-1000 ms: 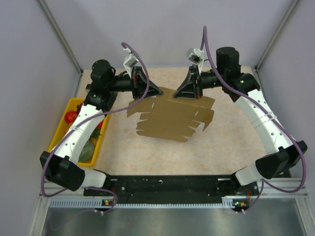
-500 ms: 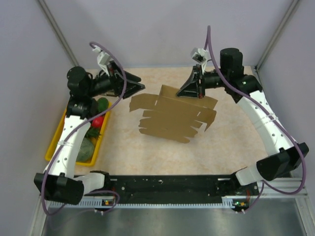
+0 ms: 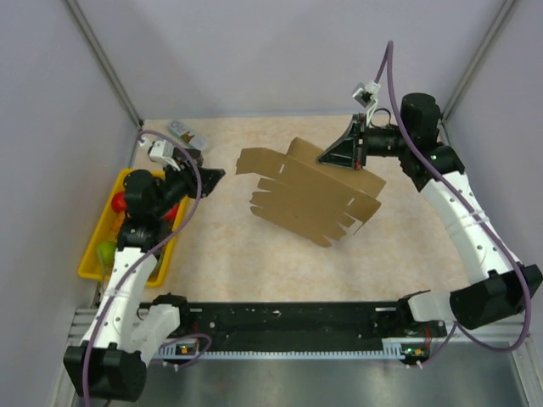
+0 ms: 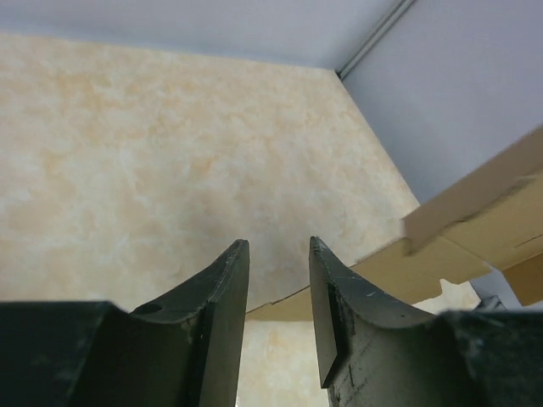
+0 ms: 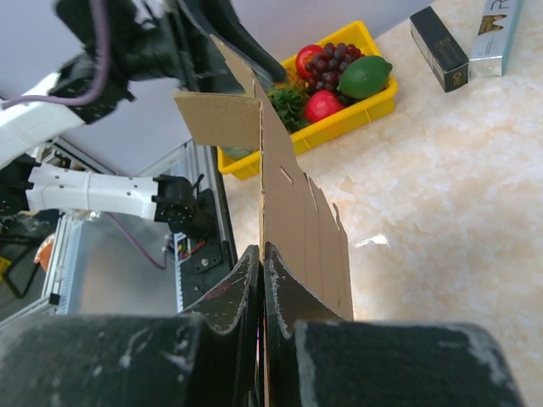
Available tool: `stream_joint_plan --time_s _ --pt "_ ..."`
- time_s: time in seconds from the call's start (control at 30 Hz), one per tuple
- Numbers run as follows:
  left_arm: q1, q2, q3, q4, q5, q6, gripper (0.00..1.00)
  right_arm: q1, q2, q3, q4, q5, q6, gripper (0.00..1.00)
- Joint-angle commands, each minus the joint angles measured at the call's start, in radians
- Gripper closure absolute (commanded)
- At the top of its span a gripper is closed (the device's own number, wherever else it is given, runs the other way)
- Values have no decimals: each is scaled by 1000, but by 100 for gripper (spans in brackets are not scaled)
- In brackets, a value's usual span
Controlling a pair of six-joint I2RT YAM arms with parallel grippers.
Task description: Fold the paper box
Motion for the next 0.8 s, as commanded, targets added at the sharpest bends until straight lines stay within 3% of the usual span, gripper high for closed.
stream_joint_plan --time_s 0.0,0.17,0.37,0.57,0.77 --pt "5 84 -109 190 103 -106 60 -13 -83 -21 170 -41 127 100" --pt "3 192 -184 576 283 -235 60 -21 -82 -30 182 -63 143 100" --pt "-3 335 -180 954 447 -494 58 -22 -88 -56 223 -86 167 100" --pt "-99 463 -116 1048 608 -570 62 -22 -82 -71 257 -93 187 100" --pt "-138 473 -151 1261 648 -677 65 -45 -70 -78 300 -101 212 100"
